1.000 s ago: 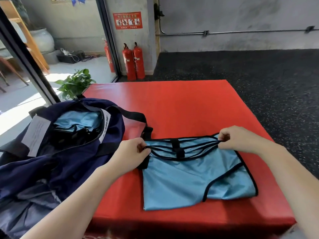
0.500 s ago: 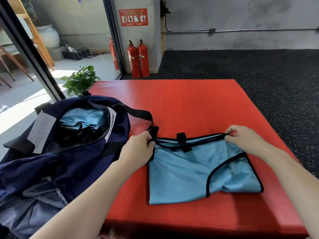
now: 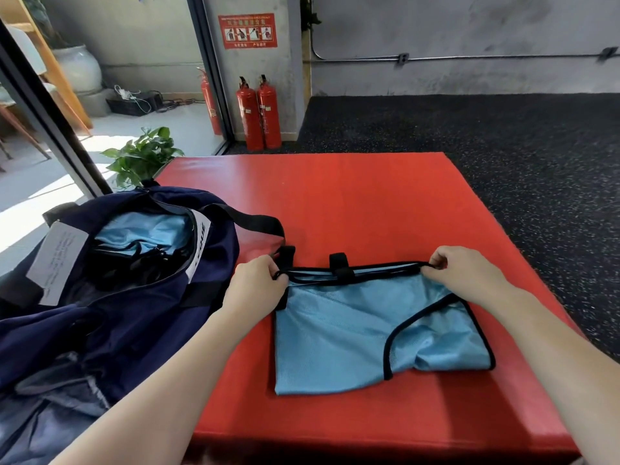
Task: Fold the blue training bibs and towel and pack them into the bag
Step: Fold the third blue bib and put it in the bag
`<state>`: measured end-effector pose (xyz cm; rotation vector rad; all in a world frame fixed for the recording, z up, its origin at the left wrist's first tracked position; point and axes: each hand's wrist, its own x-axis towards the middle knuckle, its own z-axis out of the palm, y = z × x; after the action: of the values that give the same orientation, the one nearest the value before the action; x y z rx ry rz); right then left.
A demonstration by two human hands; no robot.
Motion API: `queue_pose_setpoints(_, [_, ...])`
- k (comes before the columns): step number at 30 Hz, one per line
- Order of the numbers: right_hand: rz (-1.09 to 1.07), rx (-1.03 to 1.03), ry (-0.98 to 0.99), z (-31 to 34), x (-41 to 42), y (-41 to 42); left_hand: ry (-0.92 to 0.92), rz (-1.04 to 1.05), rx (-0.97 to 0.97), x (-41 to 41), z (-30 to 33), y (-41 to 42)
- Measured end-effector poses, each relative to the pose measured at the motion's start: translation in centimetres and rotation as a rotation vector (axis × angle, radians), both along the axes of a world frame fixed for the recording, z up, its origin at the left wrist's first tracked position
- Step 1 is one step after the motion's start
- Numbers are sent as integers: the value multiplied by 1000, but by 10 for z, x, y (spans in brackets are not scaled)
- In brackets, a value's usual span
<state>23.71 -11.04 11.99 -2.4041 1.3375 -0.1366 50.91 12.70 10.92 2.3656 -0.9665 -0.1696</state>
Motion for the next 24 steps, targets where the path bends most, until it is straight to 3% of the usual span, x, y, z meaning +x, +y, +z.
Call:
queue_pose_setpoints(5, [56, -156, -18, 3, 1, 6, 39, 99, 83, 0, 7, -1])
queue_pose_setpoints(8, [184, -205, -128, 7, 12, 24, 85, 129, 51, -5, 14, -4])
queue_pose_setpoints(12, [382, -70, -81, -3, 27, 47, 749, 261, -333, -12, 23, -12])
queue_pose_setpoints(15, [439, -66, -60, -13, 29, 44, 929, 298, -558, -17, 25, -14])
queue_pose_setpoints(18, [457, -36, -98, -17, 28, 40, 744, 298, -554, -25, 20, -14])
queue_pose_setpoints(22, [450, 18, -100, -20, 26, 39, 74, 30, -286, -42, 12, -11])
queue_pose_setpoints(24, [450, -18, -84, -21, 25, 42, -155, -110, -177, -48, 4, -9])
